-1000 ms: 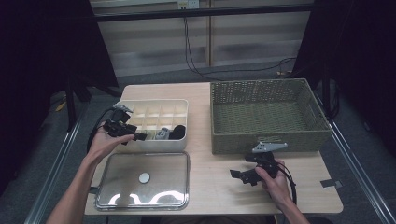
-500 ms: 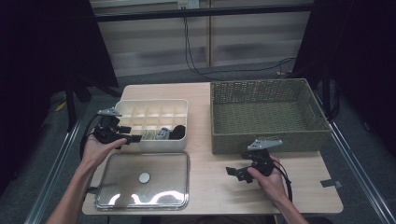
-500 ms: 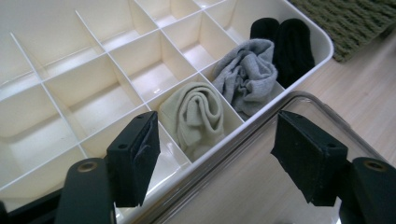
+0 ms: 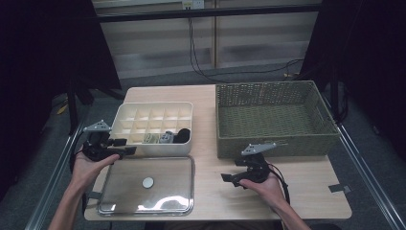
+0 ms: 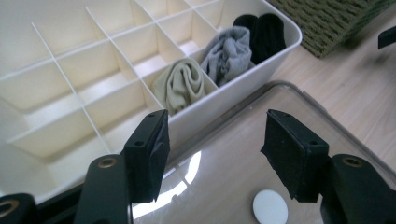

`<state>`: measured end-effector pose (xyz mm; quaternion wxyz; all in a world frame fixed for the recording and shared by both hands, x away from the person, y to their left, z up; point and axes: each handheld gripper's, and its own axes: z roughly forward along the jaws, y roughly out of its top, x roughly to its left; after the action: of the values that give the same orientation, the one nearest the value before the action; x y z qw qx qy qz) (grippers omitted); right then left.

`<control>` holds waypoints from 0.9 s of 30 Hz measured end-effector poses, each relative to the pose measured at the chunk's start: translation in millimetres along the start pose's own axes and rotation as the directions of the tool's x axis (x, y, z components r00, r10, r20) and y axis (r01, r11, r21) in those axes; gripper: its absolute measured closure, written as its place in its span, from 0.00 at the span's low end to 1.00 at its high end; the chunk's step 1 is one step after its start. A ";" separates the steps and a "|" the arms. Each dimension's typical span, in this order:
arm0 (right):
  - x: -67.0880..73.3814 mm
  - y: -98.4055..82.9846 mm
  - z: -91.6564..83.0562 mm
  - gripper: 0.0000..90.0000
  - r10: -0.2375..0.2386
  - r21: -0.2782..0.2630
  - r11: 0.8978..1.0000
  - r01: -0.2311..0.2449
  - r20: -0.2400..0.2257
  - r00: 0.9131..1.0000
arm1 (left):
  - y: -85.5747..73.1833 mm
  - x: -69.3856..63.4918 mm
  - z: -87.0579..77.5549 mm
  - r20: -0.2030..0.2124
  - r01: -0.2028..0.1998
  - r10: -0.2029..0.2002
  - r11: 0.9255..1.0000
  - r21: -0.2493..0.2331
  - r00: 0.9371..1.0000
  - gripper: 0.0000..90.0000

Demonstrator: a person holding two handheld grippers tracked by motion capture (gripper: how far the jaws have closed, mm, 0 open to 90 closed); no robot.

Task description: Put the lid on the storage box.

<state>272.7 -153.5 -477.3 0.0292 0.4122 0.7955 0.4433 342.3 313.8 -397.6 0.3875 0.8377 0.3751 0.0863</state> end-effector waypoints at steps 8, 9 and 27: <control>9.9 9.8 16.5 0.28 -0.011 0.014 1.000 0.011 -0.016 1.000 | -24.2 3.3 -15.6 0.005 0.018 -0.018 1.000 0.008 1.000 0.47; 10.7 11.3 19.1 0.28 -0.013 0.013 1.000 0.013 -0.021 1.000 | -29.1 4.1 -17.3 0.006 0.026 -0.026 1.000 -0.002 1.000 0.48; 27.7 30.6 65.4 0.45 -0.001 0.045 0.999 0.004 -0.078 0.997 | -108.9 30.8 -36.0 -0.044 0.185 -0.185 0.983 -0.001 0.982 0.56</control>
<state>300.7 -81.9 -485.8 -0.0104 0.3943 0.8063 0.4409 287.2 401.8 -455.2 0.3840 0.7979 0.4597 0.0677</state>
